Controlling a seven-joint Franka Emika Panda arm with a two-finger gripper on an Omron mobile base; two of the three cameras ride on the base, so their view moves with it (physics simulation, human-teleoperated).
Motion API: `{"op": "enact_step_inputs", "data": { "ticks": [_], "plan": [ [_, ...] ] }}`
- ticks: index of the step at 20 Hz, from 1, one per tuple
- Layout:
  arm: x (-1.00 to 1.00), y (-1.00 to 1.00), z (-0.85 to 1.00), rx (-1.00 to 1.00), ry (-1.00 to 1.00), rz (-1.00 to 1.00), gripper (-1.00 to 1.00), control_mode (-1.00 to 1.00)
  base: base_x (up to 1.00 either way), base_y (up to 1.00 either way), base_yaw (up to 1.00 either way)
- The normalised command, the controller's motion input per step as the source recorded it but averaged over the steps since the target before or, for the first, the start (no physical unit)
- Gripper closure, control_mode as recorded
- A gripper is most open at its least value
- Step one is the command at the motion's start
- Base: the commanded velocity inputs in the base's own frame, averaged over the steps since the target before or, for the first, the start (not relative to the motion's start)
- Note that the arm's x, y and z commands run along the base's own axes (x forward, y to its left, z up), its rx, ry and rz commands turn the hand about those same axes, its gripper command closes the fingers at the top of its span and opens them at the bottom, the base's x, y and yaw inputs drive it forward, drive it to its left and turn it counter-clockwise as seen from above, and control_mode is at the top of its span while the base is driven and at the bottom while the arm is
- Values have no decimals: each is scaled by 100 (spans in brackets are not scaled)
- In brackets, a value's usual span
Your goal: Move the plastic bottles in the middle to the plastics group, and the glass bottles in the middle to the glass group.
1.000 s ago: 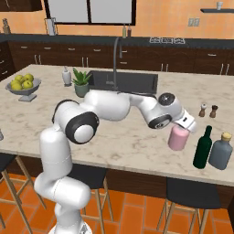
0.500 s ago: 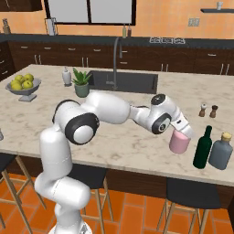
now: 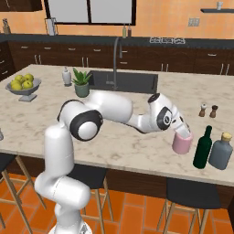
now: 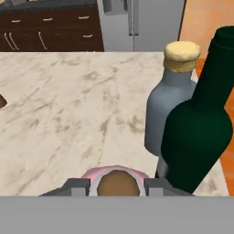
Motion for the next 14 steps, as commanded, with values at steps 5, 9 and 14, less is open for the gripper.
{"op": "enact_step_inputs", "data": {
  "ticks": [5,9,14],
  "plan": [
    [15,-34,0,0,0,-24,100,-100,0,0,0],
    [14,-36,0,0,0,-23,100,-100,0,0,0],
    [16,-10,-23,0,1,-18,100,-100,0,0,0]
  ]
}}
